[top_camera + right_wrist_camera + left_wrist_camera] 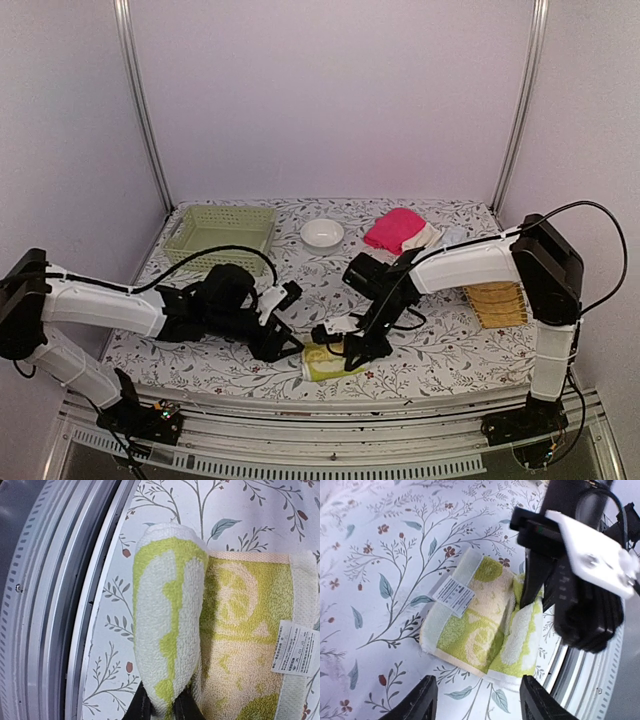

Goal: Roll the towels
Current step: Roll the towel at the center of the board.

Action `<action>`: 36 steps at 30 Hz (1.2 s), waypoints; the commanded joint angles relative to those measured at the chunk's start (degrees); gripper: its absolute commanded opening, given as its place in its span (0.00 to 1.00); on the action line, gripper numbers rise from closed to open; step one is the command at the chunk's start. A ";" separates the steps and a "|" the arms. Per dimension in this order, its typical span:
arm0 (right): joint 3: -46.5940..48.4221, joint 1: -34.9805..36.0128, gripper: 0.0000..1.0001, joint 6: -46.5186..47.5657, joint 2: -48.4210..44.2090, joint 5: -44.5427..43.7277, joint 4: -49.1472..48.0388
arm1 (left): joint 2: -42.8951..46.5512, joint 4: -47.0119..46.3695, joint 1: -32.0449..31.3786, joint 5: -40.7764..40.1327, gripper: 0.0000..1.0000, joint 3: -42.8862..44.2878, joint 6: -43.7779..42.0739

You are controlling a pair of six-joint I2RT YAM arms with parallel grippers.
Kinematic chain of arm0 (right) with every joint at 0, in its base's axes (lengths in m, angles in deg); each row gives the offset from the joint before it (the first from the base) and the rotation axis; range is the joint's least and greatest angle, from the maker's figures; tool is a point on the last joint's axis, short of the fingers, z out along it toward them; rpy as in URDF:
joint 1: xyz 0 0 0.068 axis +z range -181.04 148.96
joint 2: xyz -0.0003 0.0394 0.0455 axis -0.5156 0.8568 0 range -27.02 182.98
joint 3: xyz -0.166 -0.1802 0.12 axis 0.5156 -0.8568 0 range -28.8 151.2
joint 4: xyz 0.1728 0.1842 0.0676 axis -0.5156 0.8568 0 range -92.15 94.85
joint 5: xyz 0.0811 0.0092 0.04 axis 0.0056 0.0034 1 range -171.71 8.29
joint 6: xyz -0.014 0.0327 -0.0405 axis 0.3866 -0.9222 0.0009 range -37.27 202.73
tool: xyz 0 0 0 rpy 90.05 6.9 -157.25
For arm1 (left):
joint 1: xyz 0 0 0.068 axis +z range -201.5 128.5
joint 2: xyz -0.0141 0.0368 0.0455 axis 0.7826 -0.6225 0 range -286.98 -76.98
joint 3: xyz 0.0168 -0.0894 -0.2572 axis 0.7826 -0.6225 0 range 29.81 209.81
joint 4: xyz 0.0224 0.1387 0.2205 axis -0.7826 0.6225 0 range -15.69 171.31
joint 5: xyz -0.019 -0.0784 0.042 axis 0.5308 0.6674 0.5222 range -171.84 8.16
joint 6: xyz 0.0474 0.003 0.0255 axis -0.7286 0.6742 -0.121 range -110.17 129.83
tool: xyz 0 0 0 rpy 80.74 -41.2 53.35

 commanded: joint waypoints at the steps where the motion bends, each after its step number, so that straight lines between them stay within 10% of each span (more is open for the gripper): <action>1: 5.01 -2.28 0.05 -2.42 8.29 8.97 11.08 | 6.85 -10.14 -10.83 -21.33 0.58 -6.82 -5.39; 6: 11.02 -6.45 0.05 -2.06 16.18 15.29 17.14 | 6.88 -15.57 -20.02 -33.38 0.56 -10.09 -14.44; 14: 13.27 -8.42 0.08 -1.15 19.11 18.23 17.94 | -5.53 -14.78 -21.53 -30.34 0.55 -0.11 -28.83; 36: 13.79 -8.41 0.12 -1.93 19.44 18.53 18.31 | -20.38 -5.93 -21.73 -32.61 0.45 7.20 -32.67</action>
